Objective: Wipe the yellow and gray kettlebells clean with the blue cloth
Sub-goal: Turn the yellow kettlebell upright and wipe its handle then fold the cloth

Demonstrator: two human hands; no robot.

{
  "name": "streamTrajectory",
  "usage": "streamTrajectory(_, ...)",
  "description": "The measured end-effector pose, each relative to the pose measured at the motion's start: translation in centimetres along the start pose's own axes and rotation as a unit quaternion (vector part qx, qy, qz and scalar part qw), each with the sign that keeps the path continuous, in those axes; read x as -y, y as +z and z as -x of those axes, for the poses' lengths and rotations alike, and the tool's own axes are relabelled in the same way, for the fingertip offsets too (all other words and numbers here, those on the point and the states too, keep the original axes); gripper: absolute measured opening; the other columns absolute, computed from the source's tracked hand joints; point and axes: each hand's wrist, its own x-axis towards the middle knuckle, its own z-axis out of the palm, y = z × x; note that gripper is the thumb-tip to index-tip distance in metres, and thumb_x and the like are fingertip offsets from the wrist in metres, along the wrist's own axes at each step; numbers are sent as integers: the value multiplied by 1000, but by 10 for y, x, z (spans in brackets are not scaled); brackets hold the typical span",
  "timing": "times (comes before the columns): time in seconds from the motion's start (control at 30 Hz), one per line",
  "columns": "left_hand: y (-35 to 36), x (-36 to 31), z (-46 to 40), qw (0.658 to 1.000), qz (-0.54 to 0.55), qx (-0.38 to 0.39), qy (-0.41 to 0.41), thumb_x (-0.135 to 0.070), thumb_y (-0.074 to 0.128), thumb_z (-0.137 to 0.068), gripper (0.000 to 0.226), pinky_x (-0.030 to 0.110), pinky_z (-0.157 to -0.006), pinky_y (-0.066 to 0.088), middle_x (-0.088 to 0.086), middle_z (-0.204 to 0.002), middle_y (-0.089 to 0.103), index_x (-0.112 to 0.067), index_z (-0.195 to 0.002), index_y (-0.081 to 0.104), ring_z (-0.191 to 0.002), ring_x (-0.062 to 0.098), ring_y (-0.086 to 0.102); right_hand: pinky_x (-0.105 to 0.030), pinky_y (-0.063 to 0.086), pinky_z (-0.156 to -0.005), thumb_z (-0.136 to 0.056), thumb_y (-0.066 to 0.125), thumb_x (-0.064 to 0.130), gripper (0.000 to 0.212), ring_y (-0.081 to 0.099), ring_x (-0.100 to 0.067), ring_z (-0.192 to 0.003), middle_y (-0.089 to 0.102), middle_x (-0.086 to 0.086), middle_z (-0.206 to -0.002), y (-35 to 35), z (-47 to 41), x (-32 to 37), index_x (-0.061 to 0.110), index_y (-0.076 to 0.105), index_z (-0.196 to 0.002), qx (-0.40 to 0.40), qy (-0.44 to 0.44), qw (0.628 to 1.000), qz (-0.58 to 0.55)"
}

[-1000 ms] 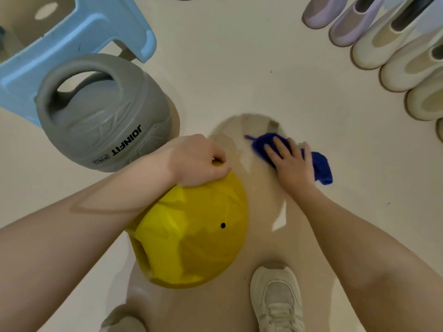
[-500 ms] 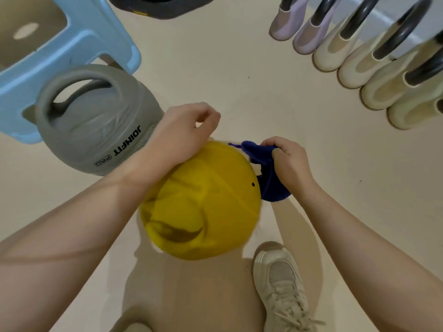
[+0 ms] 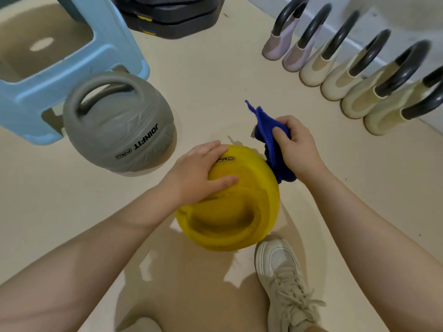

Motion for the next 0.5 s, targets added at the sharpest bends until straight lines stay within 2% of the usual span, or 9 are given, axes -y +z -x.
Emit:
streamTrajectory(0.07,-1,-2,-1,1000,-7,16,1,-81,28,-62,100,34,-116,16,-6,-157,16,-31,-148,18,-143,14,15,-22,45,-61,-94,42,16,12,58,-9,-72,61,10,-83,5,-2,1,21,53,-97,2,10,1000,21)
streamTrajectory(0.1,-3,-3,-3,999,-9,37,-5,-83,35,-63,103,34,-116,14,-7,-158,11,-31,-149,13,-144,13,11,-21,43,-61,-95,41,16,12,56,-8,-73,60,10,-84,7,-3,1,20,52,-99,1,12,999,32)
streamTrajectory(0.2,-10,-4,-9,996,-32,82,-28,-77,53,-68,106,34,-117,13,-8,-159,4,-29,-150,5,-145,13,6,-24,41,-64,-96,40,15,12,52,-11,-75,56,10,-85,11,-3,-1,20,50,-101,18,-7,997,73)
streamTrajectory(0.3,-10,-6,-18,996,-40,34,-76,-72,48,-75,96,38,-114,20,-5,-158,11,-26,-150,9,-144,17,13,-30,40,-71,-96,40,15,13,51,-15,-81,56,9,-87,13,-2,-2,18,51,-102,24,-28,996,84)
streamTrajectory(0.37,-5,-10,-20,992,-59,-19,-110,-67,43,-83,87,40,-111,23,1,-158,15,-21,-150,12,-142,23,18,-23,40,-68,-96,41,14,13,50,-12,-81,55,8,-90,13,-2,-2,17,51,-104,13,-32,997,63)
streamTrajectory(0.43,0,-8,-16,986,-103,-55,-117,-56,41,-90,79,39,-112,20,6,-158,11,-17,-150,7,-143,26,16,-18,39,-67,-96,42,13,13,49,-4,-80,54,11,-90,13,-3,-3,17,51,-104,0,-26,999,35)
streamTrajectory(0.5,1,1,-12,988,-90,-68,-104,-44,44,-94,74,36,-114,14,7,-159,6,-18,-150,3,-144,26,12,-19,40,-69,-95,42,11,14,49,-2,-79,53,14,-89,13,-5,-6,17,52,-104,-14,-25,999,21)
